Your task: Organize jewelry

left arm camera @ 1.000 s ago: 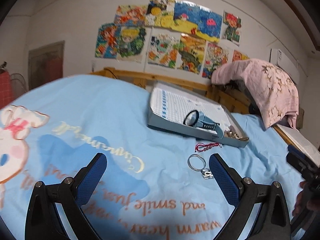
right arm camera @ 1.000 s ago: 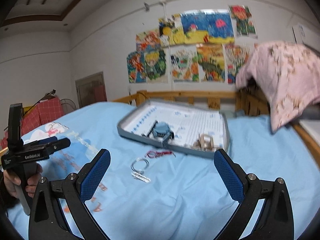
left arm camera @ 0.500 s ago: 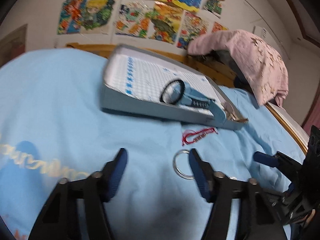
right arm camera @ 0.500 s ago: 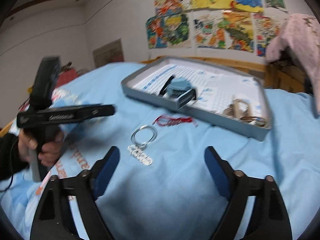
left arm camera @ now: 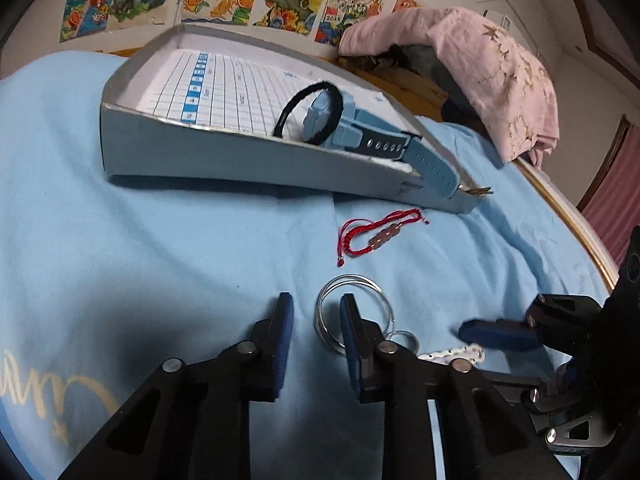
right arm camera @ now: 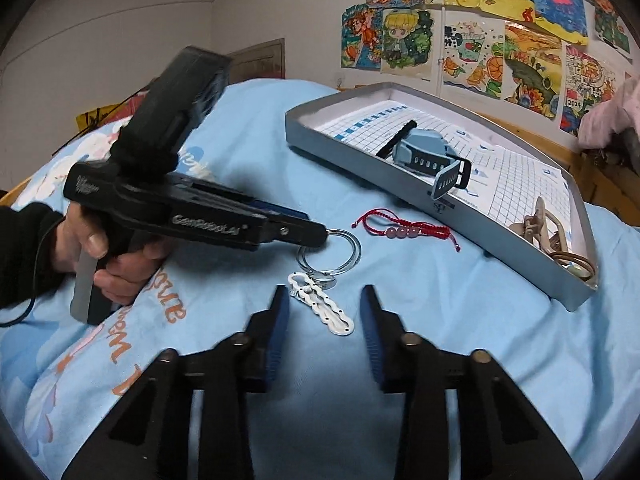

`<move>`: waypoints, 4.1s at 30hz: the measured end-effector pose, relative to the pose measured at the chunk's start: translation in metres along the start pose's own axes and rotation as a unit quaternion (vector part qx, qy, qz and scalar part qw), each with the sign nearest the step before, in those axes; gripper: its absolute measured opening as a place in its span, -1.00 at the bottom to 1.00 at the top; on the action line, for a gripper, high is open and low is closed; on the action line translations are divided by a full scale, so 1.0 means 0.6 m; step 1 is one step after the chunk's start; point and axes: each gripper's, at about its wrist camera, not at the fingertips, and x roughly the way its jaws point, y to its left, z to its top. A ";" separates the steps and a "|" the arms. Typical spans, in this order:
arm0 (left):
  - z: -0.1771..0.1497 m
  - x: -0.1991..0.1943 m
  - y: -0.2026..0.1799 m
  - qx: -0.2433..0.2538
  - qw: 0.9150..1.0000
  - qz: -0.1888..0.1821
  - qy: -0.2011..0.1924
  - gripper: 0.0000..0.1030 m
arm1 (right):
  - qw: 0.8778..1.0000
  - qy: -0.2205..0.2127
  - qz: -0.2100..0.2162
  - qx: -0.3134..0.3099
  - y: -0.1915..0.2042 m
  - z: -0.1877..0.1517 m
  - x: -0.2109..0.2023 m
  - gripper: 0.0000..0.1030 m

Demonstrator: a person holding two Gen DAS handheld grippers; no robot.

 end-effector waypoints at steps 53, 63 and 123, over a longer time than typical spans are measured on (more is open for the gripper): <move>0.011 -0.127 -0.041 -0.012 0.983 0.046 -0.179 -0.94 | 0.982 -0.119 -0.090 0.112 -0.078 0.028 -0.039 -0.95; 0.111 -0.057 -0.006 -0.074 0.975 0.153 -0.145 -0.94 | 0.967 -0.156 -0.122 0.162 -0.147 0.073 0.018 -0.95; -0.227 -0.511 -0.184 -0.010 0.927 0.168 -0.336 1.00 | 0.933 -0.297 -0.182 0.088 0.177 -0.031 -0.414 0.97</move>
